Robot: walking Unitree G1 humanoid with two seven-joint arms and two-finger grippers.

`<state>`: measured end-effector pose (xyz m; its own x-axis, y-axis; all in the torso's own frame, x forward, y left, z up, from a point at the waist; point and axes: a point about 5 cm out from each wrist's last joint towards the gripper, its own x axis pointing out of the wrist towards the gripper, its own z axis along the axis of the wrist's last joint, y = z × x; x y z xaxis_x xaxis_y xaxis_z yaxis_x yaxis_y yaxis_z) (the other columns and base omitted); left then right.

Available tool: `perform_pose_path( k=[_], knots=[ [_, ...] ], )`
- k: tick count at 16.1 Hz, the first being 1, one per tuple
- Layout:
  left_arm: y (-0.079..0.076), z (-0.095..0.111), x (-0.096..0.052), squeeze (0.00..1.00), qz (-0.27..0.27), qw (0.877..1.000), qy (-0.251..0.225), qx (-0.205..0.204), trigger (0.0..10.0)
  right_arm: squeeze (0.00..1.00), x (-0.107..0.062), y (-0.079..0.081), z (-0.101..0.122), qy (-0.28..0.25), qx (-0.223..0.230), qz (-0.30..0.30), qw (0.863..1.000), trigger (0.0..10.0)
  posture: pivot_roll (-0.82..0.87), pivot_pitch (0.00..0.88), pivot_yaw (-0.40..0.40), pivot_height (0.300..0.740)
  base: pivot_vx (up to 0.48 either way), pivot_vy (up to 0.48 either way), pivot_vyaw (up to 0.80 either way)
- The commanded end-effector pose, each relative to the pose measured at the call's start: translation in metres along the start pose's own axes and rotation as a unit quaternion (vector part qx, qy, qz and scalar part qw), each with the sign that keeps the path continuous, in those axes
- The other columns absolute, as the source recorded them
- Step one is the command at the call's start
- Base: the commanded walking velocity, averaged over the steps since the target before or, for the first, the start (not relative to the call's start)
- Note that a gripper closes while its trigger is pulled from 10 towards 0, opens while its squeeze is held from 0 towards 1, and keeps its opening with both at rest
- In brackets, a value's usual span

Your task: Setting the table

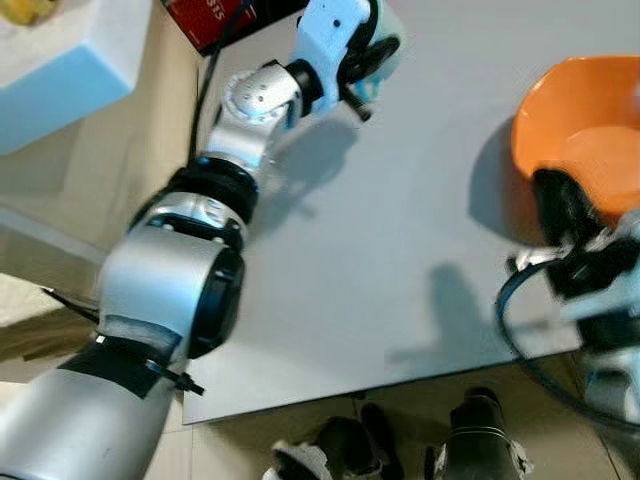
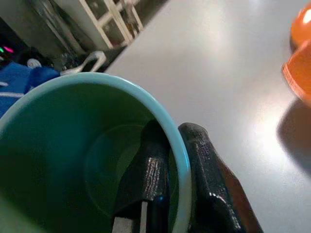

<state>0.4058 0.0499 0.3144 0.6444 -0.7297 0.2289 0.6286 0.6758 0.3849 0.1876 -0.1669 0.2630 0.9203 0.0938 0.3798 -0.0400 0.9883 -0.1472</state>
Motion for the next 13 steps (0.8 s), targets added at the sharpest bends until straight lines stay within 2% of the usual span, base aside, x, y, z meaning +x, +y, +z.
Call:
perform_pose_path(
  k=[1, 4, 6, 8, 10, 11, 12, 13],
  knots=[
    [0.012, -0.008, -0.011, 0.0, 0.05, 0.999, -0.007, -0.021, 0.0, 0.0, 0.0, 0.003, 0.005, -0.019, 0.0, 0.019, 1.0, 10.0, -0.57, 0.082, 0.365, 0.74, 0.0, 0.0, 0.0],
    [0.013, -0.013, -0.014, 0.0, 0.069, 0.998, 0.0, -0.01, 0.0, 0.0, -0.006, 0.01, -0.005, -0.003, -0.001, 0.039, 0.999, 10.0, -0.57, 0.064, 0.349, 0.74, 0.0, 0.0, 0.0],
    [0.018, -0.021, -0.019, 0.0, 0.107, 0.994, 0.017, -0.006, 0.0, 0.0, -0.014, 0.016, -0.022, 0.026, -0.013, 0.056, 0.998, 10.0, -0.55, 0.053, 0.333, 0.74, 0.0, 0.0, 0.0],
    [0.023, -0.03, -0.027, 0.0, 0.123, 0.992, 0.032, -0.02, 0.0, 0.0, -0.013, 0.018, -0.03, 0.034, -0.017, 0.061, 0.997, 10.0, -0.52, 0.048, 0.319, 0.74, 0.0, 0.0, 0.0],
    [0.042, -0.042, -0.051, 0.0, 0.142, 0.988, 0.055, -0.03, 0.0, 0.0, -0.011, 0.019, -0.042, 0.044, -0.002, 0.062, 0.997, 10.0, -0.47, 0.045, 0.296, 0.74, 0.0, 0.0, 0.0],
    [0.046, -0.045, -0.057, 0.0, 0.15, 0.986, 0.061, -0.031, 0.0, 0.0, -0.011, 0.02, -0.045, 0.045, 0.0, 0.065, 0.997, 10.0, -0.46, 0.044, 0.293, 0.74, 0.0, 0.0, 0.0],
    [0.059, -0.047, -0.074, 0.0, 0.165, 0.983, 0.063, -0.043, 0.0, 0.0, -0.008, 0.023, -0.052, 0.046, 0.004, 0.073, 0.996, 10.0, -0.42, 0.038, 0.283, 0.74, 0.0, 0.0, 0.0],
    [0.063, -0.046, -0.078, 0.0, 0.167, 0.983, 0.058, -0.047, 0.0, 0.0, -0.007, 0.024, -0.054, 0.045, 0.005, 0.076, 0.996, 10.0, -0.41, 0.034, 0.28, 0.74, 0.0, 0.0, 0.0]
  ],
)
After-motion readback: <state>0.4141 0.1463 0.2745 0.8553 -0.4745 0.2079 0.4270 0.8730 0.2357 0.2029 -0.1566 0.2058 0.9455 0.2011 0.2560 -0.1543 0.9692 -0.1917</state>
